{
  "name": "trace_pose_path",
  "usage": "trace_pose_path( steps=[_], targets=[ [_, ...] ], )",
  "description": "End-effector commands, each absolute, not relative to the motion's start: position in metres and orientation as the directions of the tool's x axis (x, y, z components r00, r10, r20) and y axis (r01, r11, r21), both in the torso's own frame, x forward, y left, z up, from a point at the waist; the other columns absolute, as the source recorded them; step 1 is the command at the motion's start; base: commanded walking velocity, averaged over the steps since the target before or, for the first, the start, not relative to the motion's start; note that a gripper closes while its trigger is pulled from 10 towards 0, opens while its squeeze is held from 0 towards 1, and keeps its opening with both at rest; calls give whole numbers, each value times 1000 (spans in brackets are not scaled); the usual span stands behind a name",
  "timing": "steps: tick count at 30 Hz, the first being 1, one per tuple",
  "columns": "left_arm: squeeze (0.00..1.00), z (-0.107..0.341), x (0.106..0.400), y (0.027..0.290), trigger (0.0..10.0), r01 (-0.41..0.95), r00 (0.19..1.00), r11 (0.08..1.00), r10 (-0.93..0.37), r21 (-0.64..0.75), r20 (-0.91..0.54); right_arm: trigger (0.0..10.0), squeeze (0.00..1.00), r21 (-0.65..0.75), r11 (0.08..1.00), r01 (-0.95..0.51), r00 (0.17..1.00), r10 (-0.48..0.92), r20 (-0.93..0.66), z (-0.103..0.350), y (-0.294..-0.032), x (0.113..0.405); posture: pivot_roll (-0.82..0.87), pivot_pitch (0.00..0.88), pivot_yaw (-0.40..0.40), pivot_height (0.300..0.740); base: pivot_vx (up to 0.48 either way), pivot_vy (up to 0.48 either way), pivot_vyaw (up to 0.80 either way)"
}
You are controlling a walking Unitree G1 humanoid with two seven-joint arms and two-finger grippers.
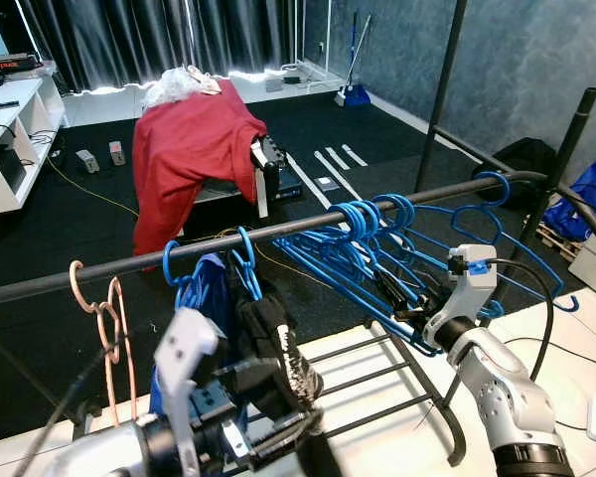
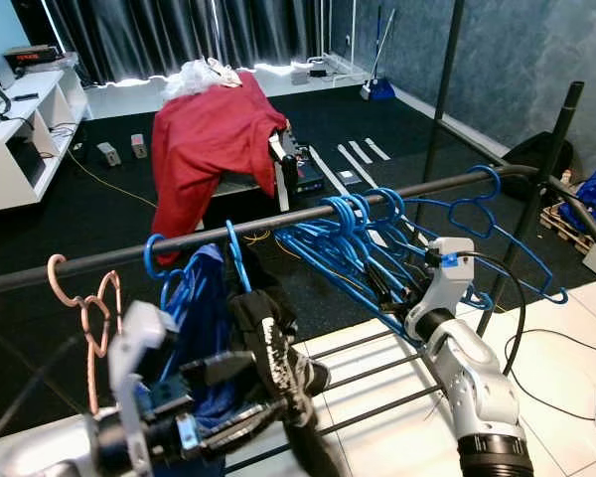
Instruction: Hang hanger
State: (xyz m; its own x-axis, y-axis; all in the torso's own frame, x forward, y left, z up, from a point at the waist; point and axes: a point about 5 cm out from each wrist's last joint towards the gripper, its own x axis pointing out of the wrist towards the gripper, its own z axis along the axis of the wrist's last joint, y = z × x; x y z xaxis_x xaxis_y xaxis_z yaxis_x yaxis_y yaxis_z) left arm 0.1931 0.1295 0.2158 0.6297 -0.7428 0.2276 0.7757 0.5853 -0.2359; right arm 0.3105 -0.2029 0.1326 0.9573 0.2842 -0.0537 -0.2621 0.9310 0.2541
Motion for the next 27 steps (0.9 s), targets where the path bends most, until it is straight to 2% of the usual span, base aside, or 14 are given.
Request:
trace_pose_path(
  steps=[1,2,3,4,5,8,10,13,15,16,17,18,22,27],
  targets=[
    [1000,213,195,137,10000,743,667,615,-710,-264,224,10000,0,270,927,-260,956,286,-62,131,-204,311,-55,5,0,740,0,0,0],
    [1000,213,195,137,10000,743,667,615,-710,-264,224,10000,0,270,927,-260,956,286,-62,131,-204,311,-55,5,0,740,0,0,0],
    [227,216,208,146,10000,651,759,713,-603,-259,247,10000,0,270,927,-259,956,285,-63,131,-204,310,-55,6,-1,740,0,0,0],
    [227,216,208,146,10000,651,759,713,-603,-259,247,10000,0,270,927,-259,956,285,-63,131,-204,310,-55,6,-1,740,0,0,0],
    [0,208,222,155,10000,489,869,853,-457,-184,191,10000,0,269,927,-259,956,286,-63,131,-204,310,-52,7,-2,740,0,0,0],
    [0,208,222,155,10000,489,869,853,-457,-184,191,10000,0,269,927,-259,956,286,-63,131,-204,310,-52,7,-2,740,0,0,0],
    [0,189,230,160,10000,316,944,948,-317,19,90,10000,0,270,927,-260,956,287,-64,131,-204,310,-54,8,0,740,0,0,0],
    [0,189,230,160,10000,316,944,948,-317,19,90,10000,0,270,927,-260,956,287,-64,131,-204,310,-54,8,0,740,0,0,0],
    [0,183,229,161,10000,302,950,949,-307,90,51,10000,0,270,927,-260,956,287,-65,131,-204,310,-55,8,0,740,0,0,0],
    [0,170,228,165,10000,256,967,951,-253,176,-40,10000,0,272,927,-260,956,287,-65,131,-204,310,-52,10,3,740,0,0,0],
    [0,170,228,165,10000,256,967,951,-253,176,-40,10000,0,272,927,-260,956,287,-65,131,-204,310,-52,10,3,740,0,0,0],
    [0,160,225,170,10000,237,969,944,-211,230,-132,10000,0,273,926,-260,956,287,-65,131,-204,310,-45,9,5,740,0,0,0],
    [0,146,218,174,10000,229,953,933,-156,277,-262,10000,0,274,926,-260,956,287,-66,131,-204,310,-44,8,5,740,0,0,0],
    [0,143,216,172,10000,233,945,933,-151,275,-289,10000,0,274,926,-260,955,288,-66,130,-204,310,-45,6,6,740,0,0,0]
  ],
)
